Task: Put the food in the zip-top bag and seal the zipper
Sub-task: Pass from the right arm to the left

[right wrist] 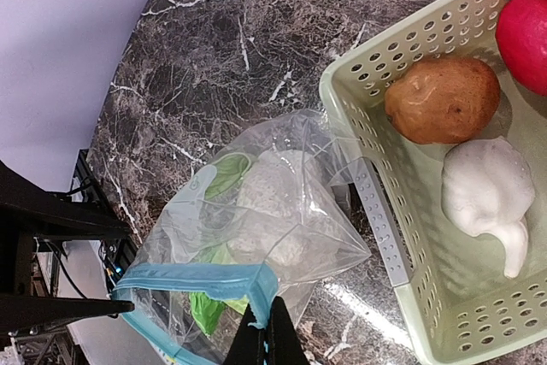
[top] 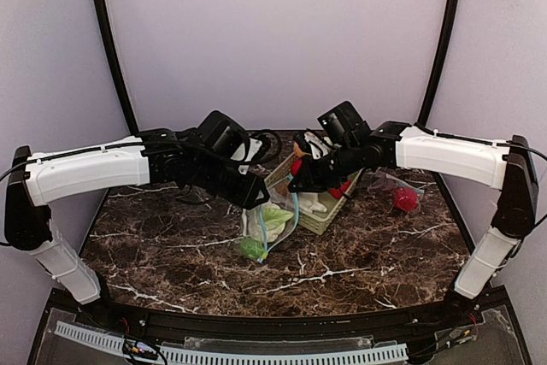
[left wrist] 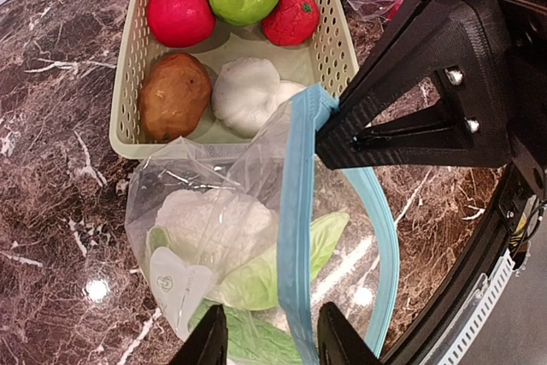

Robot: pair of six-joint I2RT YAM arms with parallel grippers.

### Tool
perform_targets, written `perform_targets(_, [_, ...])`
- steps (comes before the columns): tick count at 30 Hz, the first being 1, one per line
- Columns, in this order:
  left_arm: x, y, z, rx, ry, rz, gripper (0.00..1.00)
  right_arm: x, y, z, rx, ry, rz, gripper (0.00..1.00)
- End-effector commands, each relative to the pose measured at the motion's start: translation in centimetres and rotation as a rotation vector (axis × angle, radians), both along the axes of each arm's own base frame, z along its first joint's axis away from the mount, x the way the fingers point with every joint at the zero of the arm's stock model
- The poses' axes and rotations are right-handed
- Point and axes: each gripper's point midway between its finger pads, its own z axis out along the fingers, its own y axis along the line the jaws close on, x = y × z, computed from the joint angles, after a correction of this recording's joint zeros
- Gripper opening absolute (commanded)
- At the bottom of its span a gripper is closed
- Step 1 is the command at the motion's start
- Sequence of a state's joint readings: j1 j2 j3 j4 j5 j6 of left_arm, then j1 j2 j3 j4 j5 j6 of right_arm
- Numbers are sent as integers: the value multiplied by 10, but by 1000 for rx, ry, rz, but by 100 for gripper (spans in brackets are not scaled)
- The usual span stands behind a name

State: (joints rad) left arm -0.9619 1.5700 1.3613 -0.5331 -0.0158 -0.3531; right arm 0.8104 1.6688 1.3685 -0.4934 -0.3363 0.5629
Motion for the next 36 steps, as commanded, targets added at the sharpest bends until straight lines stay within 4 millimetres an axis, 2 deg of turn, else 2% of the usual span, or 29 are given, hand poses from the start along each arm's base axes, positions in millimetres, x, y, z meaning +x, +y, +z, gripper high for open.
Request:
perform_targets(1, [2, 5, 1, 48, -15, -7, 36, 4, 7, 7, 8, -33, 5, 0])
perform_targets(5, [5, 4, -1, 66, -20, -12, 33, 5, 7, 8, 6, -35, 4, 0])
perform_targets(6, [5, 3, -1, 66, -21, -14, 30, 5, 7, 8, 5, -36, 4, 0])
perform_targets(9, [6, 2, -1, 74, -27, -23, 11, 5, 7, 9, 1, -39, 4, 0])
perform_targets(11, [7, 3, 1, 77, -36, -23, 3, 6, 4, 12, -8, -51, -1, 0])
perform_targets(13, [8, 3, 3, 80, -44, -31, 1, 9, 0, 19, -21, -80, -12, 0])
perform_targets(14, [9, 3, 5, 78, -47, -34, 1, 10, -4, 24, -31, -103, -17, 4])
perform_targets(18, [14, 9, 9, 75, -38, -45, 1, 19, -24, 46, -86, -204, -68, 38])
perform_targets(20, [18, 16, 13, 70, -37, -39, 1, 25, -38, 54, -124, -247, -101, 52])
perform_targets(25, [23, 31, 29, 31, -38, -57, 1, 50, -83, 66, -229, -326, -224, 77])
perform_targets(30, [33, 52, 42, 17, -58, -37, 1, 77, -108, 67, -303, -384, -298, 89])
perform_targets(33, [38, 66, 46, 6, -74, -14, 1, 95, -113, 60, -358, -408, -316, 94])
perform_targets(36, [41, 76, 39, -11, -81, 0, 1, 114, -111, 52, -375, -409, -325, 96])
